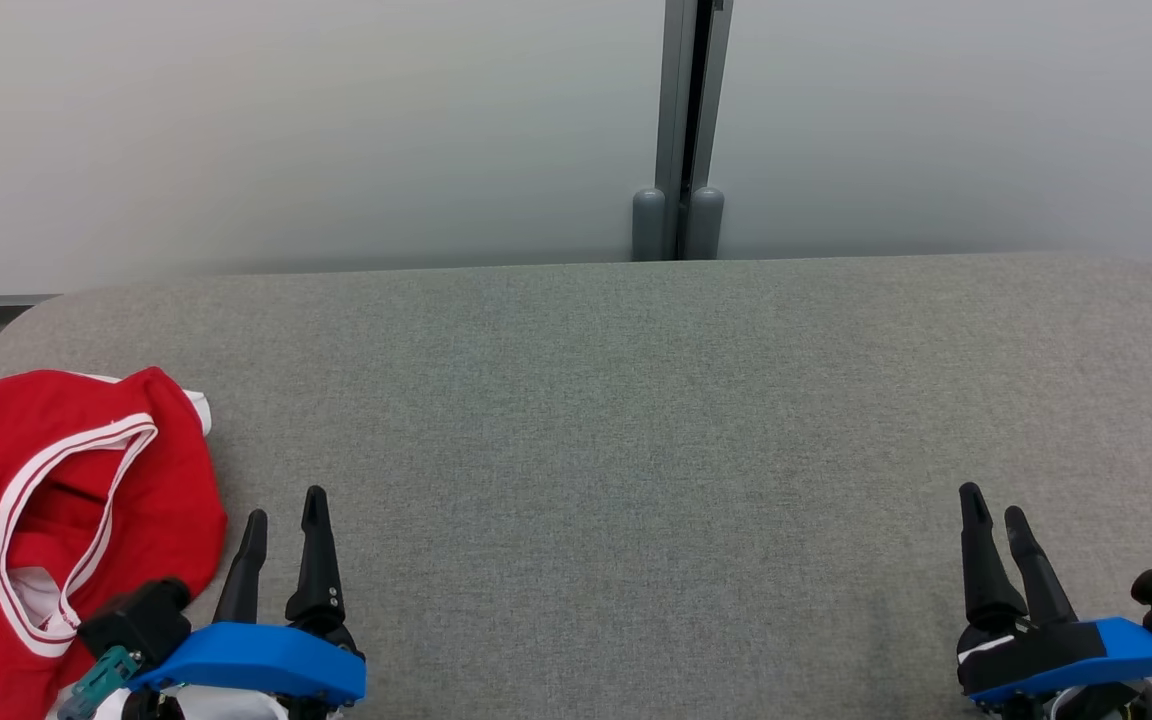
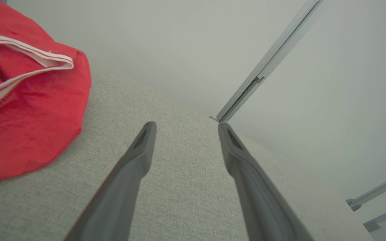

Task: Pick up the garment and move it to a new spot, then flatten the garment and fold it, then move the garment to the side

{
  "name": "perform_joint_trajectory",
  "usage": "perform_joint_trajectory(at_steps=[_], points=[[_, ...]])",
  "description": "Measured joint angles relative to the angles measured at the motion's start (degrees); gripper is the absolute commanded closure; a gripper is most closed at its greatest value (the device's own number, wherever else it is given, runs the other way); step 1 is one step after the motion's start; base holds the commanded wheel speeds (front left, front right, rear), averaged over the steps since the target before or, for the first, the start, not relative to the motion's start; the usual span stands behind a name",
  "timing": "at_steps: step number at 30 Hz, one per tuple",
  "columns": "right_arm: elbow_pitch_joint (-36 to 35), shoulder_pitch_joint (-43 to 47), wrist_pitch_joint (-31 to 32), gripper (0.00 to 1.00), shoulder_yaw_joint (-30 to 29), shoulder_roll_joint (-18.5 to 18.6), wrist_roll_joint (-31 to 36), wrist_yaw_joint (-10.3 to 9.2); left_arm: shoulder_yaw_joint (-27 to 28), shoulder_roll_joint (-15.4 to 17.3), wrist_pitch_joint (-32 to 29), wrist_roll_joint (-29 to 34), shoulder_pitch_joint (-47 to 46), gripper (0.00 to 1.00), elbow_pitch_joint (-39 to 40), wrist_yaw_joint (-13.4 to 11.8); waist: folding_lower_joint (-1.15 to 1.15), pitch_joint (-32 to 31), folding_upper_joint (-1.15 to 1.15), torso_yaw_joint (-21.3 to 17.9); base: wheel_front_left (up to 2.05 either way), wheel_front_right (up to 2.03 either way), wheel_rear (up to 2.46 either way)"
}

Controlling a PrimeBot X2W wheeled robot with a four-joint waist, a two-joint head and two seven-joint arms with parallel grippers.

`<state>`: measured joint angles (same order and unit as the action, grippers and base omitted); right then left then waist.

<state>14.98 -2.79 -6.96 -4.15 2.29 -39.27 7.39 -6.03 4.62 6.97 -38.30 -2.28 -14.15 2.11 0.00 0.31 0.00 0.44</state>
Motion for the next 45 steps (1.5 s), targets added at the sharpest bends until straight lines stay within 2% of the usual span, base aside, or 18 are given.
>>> perform_joint_trajectory(at_steps=[25,45], points=[[0.49,-0.03,-2.79,0.0,0.05,0.15,15.57,0.01,-2.16,1.19,3.71,14.11,0.0,0.0,-0.92,-1.02,0.0,-0.03,0.0,0.13,0.0,0.0,0.0],[0.79,-0.04,-4.71,0.0,0.65,0.29,24.69,0.02,-4.04,2.16,5.83,21.56,-0.23,0.0,-2.99,-1.68,0.0,-0.55,0.0,-0.06,0.0,0.0,0.0]])
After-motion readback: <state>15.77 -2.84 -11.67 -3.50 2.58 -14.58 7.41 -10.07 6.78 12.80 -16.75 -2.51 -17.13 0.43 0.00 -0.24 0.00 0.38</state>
